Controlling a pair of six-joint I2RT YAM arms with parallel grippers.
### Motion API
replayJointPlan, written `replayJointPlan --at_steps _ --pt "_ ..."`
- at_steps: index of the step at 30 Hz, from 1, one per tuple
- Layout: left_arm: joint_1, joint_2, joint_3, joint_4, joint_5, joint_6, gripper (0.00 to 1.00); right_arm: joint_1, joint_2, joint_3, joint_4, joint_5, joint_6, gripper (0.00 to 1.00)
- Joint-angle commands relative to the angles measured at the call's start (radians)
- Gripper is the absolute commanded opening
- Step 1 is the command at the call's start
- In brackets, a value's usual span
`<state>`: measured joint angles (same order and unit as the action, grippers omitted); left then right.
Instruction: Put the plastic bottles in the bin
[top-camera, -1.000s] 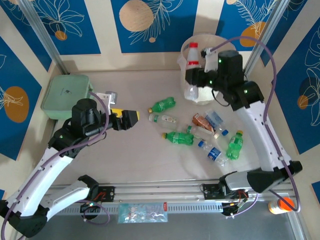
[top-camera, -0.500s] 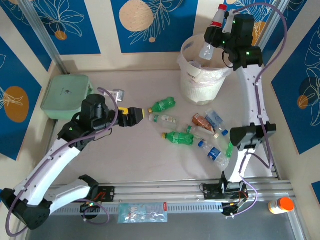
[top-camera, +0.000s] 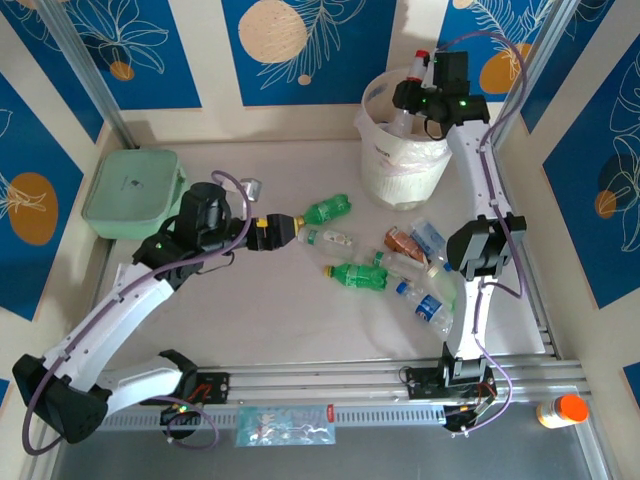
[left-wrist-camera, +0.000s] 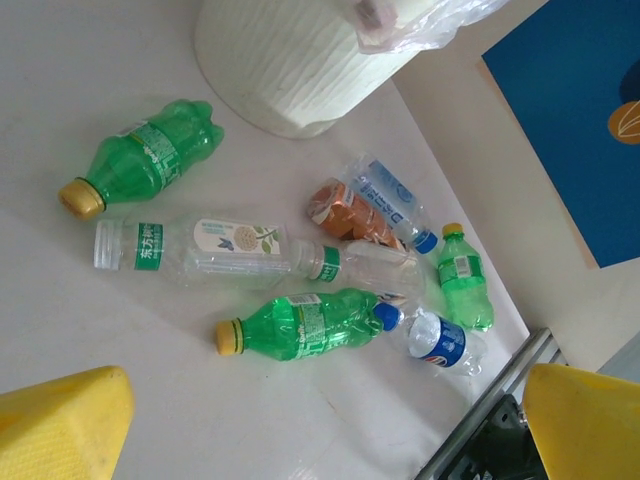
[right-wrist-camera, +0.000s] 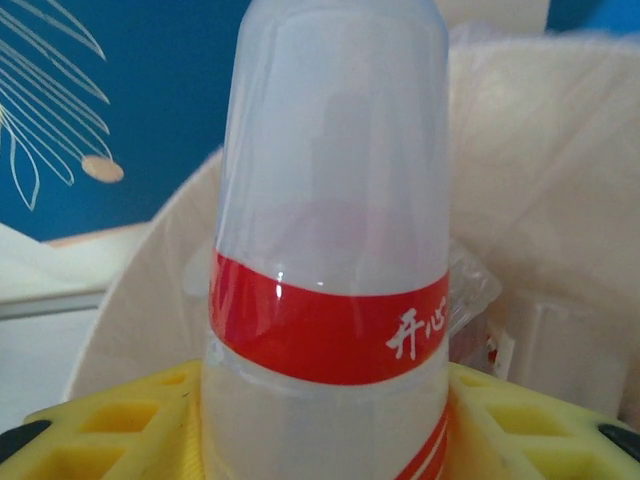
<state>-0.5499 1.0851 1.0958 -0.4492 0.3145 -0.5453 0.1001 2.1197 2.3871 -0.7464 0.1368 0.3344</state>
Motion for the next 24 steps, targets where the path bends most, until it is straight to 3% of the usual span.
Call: replayJointPlan --at_steps 1,13,24 --pt "0.01 0.002 0.034 0.023 0.019 0.0 0.99 0.012 -0.003 -0.04 0.031 -0.03 0.012 0.54" --pt "0.011 0.012 0.055 0.009 -0.02 0.03 0.99 0.013 -0.045 -0.052 0.005 -0.035 -0.016 0.8" --pt "0.011 -0.033 0.041 -0.019 -0.053 0.044 0.99 0.03 -0.165 -0.053 -0.045 -0.027 -0.04 0.8"
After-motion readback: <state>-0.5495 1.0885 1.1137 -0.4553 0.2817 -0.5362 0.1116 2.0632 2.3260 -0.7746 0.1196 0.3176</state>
